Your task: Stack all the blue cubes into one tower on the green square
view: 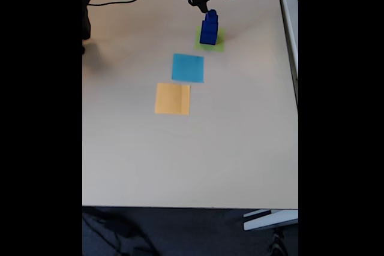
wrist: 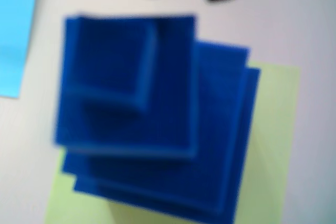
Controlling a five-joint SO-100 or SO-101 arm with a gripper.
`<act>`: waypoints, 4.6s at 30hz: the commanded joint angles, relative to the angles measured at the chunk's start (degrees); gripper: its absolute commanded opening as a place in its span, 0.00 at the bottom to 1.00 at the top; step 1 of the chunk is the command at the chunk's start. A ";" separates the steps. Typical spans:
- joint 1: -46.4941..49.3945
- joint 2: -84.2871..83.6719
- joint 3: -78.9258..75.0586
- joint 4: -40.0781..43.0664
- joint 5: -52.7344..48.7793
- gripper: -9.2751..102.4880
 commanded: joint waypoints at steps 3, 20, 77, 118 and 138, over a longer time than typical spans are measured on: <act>-0.26 0.62 -4.04 0.62 -0.53 0.08; 0.00 0.70 -4.48 1.49 -1.14 0.08; 1.32 11.34 -0.53 3.78 -0.18 0.08; 8.00 19.78 8.79 6.59 -2.72 0.08; 9.58 19.69 11.07 4.39 -4.04 0.08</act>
